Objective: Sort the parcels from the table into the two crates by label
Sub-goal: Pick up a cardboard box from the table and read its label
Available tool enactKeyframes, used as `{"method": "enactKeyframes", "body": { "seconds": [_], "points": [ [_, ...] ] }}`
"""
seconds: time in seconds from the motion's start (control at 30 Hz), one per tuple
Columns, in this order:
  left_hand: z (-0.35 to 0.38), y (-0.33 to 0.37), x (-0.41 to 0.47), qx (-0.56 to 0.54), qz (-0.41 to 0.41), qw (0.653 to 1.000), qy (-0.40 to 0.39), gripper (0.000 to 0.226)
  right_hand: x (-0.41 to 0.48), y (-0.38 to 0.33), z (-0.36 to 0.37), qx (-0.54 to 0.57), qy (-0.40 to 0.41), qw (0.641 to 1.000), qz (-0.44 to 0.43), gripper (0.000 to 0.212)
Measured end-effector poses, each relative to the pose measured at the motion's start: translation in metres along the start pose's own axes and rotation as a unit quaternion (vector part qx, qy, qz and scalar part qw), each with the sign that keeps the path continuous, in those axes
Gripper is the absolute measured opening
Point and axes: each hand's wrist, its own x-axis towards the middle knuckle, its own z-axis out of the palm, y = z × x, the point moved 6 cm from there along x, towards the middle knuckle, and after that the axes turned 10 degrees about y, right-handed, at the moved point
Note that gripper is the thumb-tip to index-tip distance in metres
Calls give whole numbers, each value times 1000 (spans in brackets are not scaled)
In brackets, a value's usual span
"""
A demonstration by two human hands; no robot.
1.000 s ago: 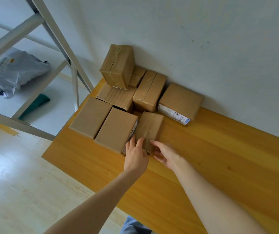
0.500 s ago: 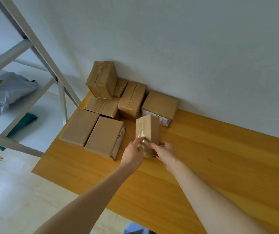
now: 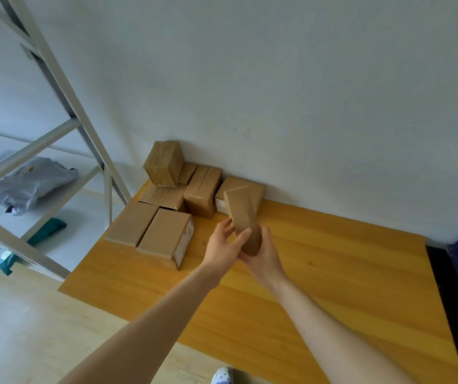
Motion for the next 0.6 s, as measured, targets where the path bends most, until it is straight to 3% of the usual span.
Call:
{"method": "enactKeyframes", "body": {
  "seconds": [0.2,0.37,0.47,0.6],
  "points": [
    [2,14,-40,-32,-4,999,23,68,-41,-12,-24,-125,15,988,-91,92],
    [6,19,-68,-1,-9,999,34,64,-72,-23,-51,-96,7,992,-82,73],
    [9,18,-81,-9,-32,999,25,64,-82,-33,-74,-52,23,996,-75,46],
    [18,27,-99,-41,-37,998,-28,54,-86,-39,-104,19,43,998,-31,44]
  ]
}}
